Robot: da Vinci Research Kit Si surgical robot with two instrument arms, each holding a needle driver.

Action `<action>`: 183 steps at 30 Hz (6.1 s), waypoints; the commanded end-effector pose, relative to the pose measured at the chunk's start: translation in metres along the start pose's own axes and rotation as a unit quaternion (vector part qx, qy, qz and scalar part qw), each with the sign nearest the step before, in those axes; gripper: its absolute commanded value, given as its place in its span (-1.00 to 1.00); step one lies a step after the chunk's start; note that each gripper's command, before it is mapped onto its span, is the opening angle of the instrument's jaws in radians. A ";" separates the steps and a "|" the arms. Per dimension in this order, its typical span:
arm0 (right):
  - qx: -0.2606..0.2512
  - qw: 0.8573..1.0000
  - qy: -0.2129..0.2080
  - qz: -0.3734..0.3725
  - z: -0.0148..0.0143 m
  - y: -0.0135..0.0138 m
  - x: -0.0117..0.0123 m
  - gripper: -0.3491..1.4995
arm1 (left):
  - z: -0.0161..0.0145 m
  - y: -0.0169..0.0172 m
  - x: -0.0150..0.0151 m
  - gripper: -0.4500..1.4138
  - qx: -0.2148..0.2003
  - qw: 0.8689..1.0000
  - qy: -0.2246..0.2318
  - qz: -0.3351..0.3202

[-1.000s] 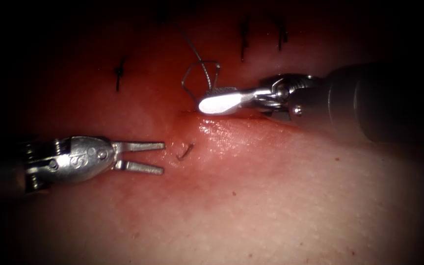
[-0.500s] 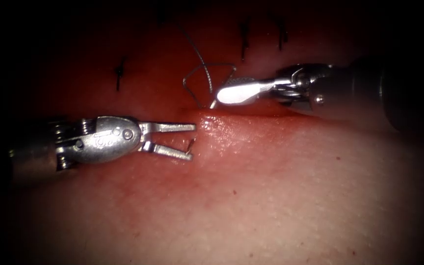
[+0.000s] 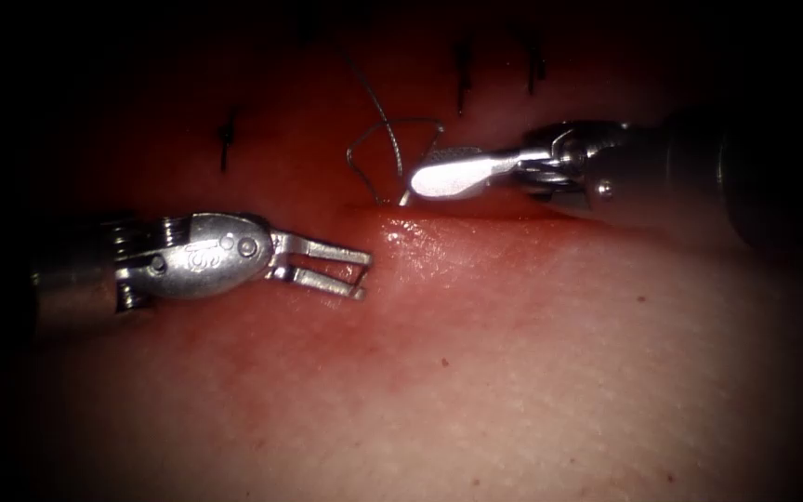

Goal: Wound Closure

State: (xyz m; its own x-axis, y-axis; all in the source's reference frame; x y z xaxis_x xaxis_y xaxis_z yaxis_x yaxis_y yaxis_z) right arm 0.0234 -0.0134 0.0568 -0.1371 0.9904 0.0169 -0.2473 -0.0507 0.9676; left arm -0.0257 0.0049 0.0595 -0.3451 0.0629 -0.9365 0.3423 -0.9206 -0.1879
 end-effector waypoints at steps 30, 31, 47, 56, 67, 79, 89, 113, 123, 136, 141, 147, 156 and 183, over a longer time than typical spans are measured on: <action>0.025 0.995 -0.039 -0.084 0.0005 0.0017 0.0010 0.64 | -0.0026 0.0015 0.0048 -1.00 -0.099 0.960 0.096 -0.244; 0.025 0.995 -0.039 -0.084 0.0005 0.0017 0.0010 0.64 | -0.0026 0.0015 0.0048 -1.00 -0.099 0.960 0.096 -0.244; 0.107 0.915 -0.091 -0.379 0.0020 -0.0032 0.0005 0.40 | -0.0067 0.0023 0.0069 -1.00 -0.103 0.925 0.158 -0.330; 0.098 0.878 -0.174 -0.435 0.0026 -0.0049 -0.0021 0.45 | -0.0088 0.0039 0.0102 -1.00 -0.032 0.954 0.175 -0.243; 0.037 0.865 -0.145 -0.479 0.0036 -0.0036 -0.0015 0.40 | -0.0099 0.0074 0.0142 -1.00 0.008 0.976 0.158 -0.147; 0.036 0.869 -0.180 -0.459 0.0056 -0.0009 -0.0047 0.22 | -0.0122 0.0085 0.0175 -1.00 0.021 0.981 0.152 -0.122; -0.015 0.873 -0.203 -0.443 0.0048 -0.0006 -0.0053 -1.00 | -0.0125 0.0086 0.0176 -1.00 0.034 0.981 0.143 -0.125; 0.001 0.912 -0.241 -0.333 0.0058 -0.0123 -0.0104 -1.00 | -0.0147 0.0080 0.0148 -1.00 0.092 0.975 0.090 -0.182; 0.007 0.907 -0.133 -0.400 0.0053 -0.0081 -0.0052 0.80 | -0.0175 0.0084 0.0148 -1.00 0.123 0.970 0.057 -0.201; -0.080 0.898 -0.123 -0.415 0.0041 -0.0029 -0.0036 0.23 | -0.0193 0.0079 0.0141 -1.00 0.165 0.961 0.034 -0.221; -0.109 0.893 -0.128 -0.417 0.0052 -0.0012 -0.0037 -0.13 | -0.0193 0.0080 0.0141 -1.00 0.165 0.961 0.033 -0.222; -0.127 0.895 -0.153 -0.400 0.0051 -0.0007 -0.0046 -1.00 | -0.0192 0.0078 0.0140 -1.00 0.165 0.961 0.033 -0.219; -0.106 0.911 -0.201 -0.344 0.0033 -0.0056 -0.0076 -1.00 | -0.0184 0.0070 0.0124 -1.00 0.169 0.961 0.032 -0.217; -0.087 0.895 -0.097 -0.426 0.0028 -0.0066 -0.0035 0.45 | -0.0210 0.0068 0.0107 -1.00 0.230 0.946 -0.038 -0.228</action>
State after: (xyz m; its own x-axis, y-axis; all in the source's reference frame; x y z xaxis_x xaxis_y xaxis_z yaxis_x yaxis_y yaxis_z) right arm 0.0274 -0.0165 0.0506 0.3378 0.6835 -0.6471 -0.3381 0.7297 0.5943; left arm -0.0081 0.0071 0.0416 -0.4369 0.4820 -0.7595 -0.2705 -0.8756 -0.4001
